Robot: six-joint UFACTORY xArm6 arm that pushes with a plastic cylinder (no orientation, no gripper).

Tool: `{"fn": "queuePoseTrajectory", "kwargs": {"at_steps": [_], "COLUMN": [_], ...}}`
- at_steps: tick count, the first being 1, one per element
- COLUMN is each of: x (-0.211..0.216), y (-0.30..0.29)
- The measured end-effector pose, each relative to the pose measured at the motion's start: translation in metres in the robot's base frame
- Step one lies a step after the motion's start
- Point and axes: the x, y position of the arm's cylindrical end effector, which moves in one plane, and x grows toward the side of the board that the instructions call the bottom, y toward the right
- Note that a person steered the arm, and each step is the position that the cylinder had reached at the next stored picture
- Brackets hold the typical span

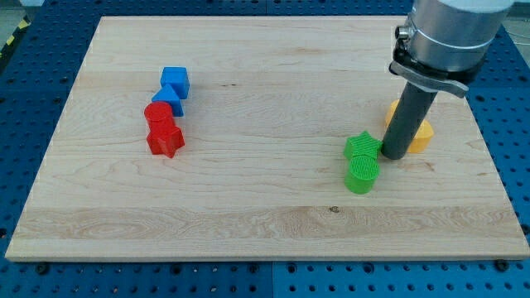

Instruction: Slide the green blocks to the center

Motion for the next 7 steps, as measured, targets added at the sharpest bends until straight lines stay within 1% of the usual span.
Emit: {"fn": "queuePoseTrajectory", "kwargs": {"at_steps": [2,3,5,6,7], "x": [0.033,0.022,-0.016,-0.018,-0.013], "y": [-0.005,-0.027,-0.035,-0.035,-0.050]}}
